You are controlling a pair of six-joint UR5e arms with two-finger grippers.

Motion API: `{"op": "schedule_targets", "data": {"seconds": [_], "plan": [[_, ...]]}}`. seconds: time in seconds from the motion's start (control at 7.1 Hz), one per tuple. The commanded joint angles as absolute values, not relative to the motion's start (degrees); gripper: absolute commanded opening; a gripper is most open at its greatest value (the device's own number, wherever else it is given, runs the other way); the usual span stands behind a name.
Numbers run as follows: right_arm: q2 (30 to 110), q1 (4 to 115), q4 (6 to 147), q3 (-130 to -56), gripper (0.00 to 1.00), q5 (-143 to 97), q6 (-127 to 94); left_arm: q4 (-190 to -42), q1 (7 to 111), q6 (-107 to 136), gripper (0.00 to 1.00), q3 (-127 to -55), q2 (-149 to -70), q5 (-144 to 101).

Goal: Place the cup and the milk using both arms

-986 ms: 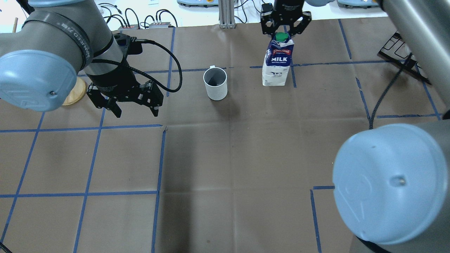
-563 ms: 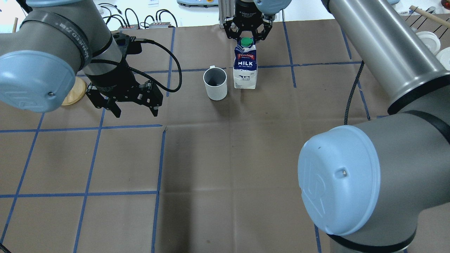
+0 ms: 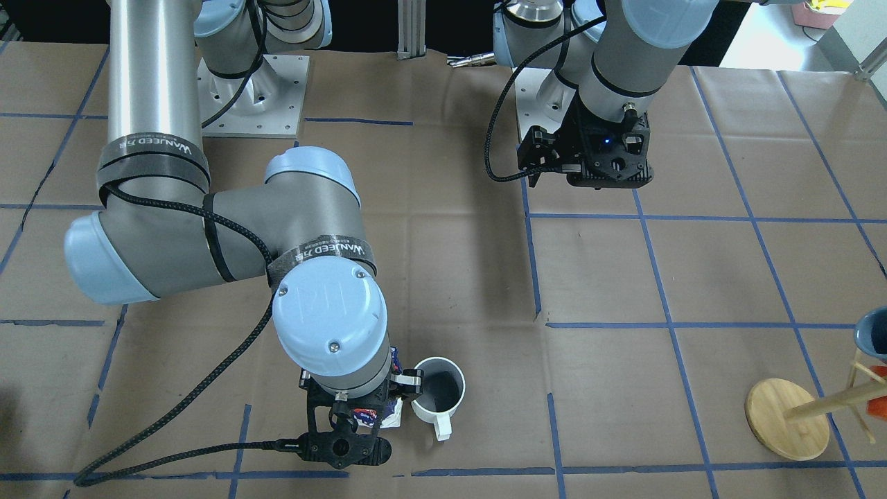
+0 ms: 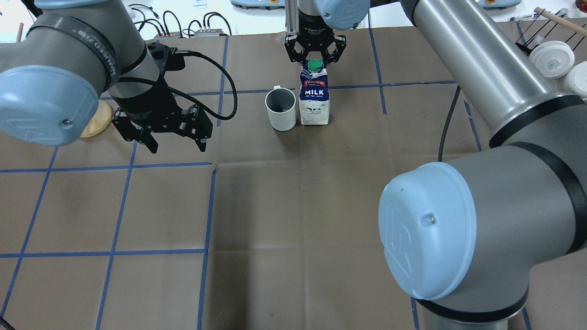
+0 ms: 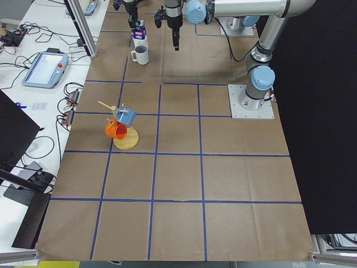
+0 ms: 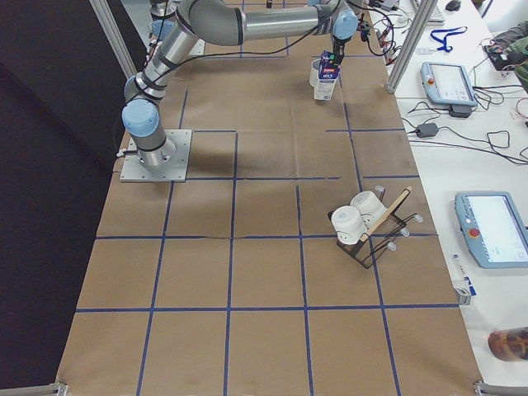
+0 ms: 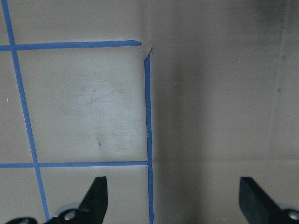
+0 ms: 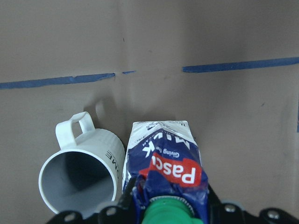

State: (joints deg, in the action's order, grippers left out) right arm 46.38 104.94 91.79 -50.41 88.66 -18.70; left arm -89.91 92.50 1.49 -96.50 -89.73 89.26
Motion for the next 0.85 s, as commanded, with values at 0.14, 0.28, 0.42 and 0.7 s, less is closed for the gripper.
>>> {"op": "schedule_targets", "data": {"seconds": [0.14,0.28,0.42,0.7], "plan": [[45.62,105.21,92.02,-50.19,1.0,88.77,-18.02,-89.91,92.46,1.49,1.0,-96.5,-89.82,89.21],[46.14,104.94,91.67,-50.19,1.0,88.68,-18.02,-89.91,92.46,1.49,1.0,-96.5,-89.82,89.3],[46.75,104.68,91.41,-50.1,1.0,88.68,-18.02,-89.91,92.46,1.49,1.0,-96.5,-89.82,89.21],[49.12,104.24,91.14,-50.62,1.0,89.03,-16.36,-89.91,92.46,1.58,1.0,-96.5,-89.82,89.3]]}}
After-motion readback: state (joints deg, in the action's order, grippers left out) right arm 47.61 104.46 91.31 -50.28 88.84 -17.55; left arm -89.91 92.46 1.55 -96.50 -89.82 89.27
